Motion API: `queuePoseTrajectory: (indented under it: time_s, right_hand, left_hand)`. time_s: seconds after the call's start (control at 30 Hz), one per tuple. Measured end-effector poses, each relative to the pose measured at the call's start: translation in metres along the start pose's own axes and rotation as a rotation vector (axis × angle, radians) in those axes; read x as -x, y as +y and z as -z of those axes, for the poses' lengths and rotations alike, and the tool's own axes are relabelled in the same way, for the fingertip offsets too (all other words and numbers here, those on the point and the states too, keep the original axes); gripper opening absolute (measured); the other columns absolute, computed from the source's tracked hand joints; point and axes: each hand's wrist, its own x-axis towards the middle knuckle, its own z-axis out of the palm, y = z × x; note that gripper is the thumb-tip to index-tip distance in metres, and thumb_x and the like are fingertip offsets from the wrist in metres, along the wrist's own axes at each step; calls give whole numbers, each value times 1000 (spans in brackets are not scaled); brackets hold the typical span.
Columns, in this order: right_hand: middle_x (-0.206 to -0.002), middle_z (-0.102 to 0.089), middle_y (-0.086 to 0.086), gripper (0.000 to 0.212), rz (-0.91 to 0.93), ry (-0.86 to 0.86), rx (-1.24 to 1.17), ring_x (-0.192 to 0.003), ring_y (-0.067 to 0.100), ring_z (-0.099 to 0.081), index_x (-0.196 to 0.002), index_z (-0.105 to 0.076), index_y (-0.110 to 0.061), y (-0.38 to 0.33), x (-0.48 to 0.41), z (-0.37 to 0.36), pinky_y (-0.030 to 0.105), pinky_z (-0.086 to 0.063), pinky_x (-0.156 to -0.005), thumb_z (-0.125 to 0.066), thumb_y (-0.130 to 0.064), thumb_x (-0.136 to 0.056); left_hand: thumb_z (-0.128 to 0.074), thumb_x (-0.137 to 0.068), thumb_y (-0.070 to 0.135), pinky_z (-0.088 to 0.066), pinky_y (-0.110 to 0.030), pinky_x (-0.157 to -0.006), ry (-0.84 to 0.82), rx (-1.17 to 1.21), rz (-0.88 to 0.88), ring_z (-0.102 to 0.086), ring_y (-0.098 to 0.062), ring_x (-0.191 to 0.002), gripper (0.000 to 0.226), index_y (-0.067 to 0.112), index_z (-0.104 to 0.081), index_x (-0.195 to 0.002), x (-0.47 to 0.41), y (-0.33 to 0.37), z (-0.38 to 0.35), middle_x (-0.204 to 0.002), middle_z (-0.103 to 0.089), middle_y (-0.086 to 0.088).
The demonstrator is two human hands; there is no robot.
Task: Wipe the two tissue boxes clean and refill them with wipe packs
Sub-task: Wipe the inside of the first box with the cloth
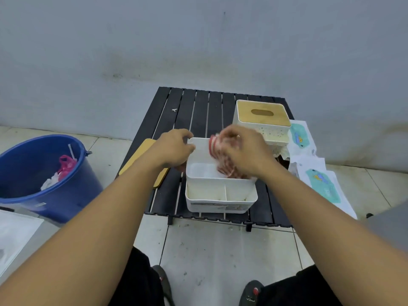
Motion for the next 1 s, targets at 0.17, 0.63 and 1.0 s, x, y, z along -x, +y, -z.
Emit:
queuePoseTrajectory:
  time_s: [0.17,0.63,1.0]
  right_hand:
    - [-120,-65,-2,34,-33,-507,660,-99,19,-59,-121,-69,-30,-2,-17,-15,24,-45,-79,-74,-27,-87]
    - [-119,-69,1,35,89,-398,396,-107,24,-62,-120,-74,-29,10,-27,-58,33,-51,-93,-76,-18,-87]
    - [-113,-66,-4,33,89,-345,193,-105,19,-60,-116,-73,-32,15,-25,-53,29,-49,-91,-76,-19,-86]
  left_hand:
    - [-58,-106,21,-64,-31,-55,-32,134,26,-74,-21,-80,31,22,-59,-137,-3,0,2,-118,-66,-7]
    - [-54,-108,22,-64,-36,-59,-115,301,66,-78,-24,-70,35,22,-58,-143,-5,-4,4,-118,-65,-9]
    - [-53,-108,25,-66,-40,-61,-106,289,77,-79,-27,-76,37,24,-57,-145,-5,0,0,-128,-64,-10]
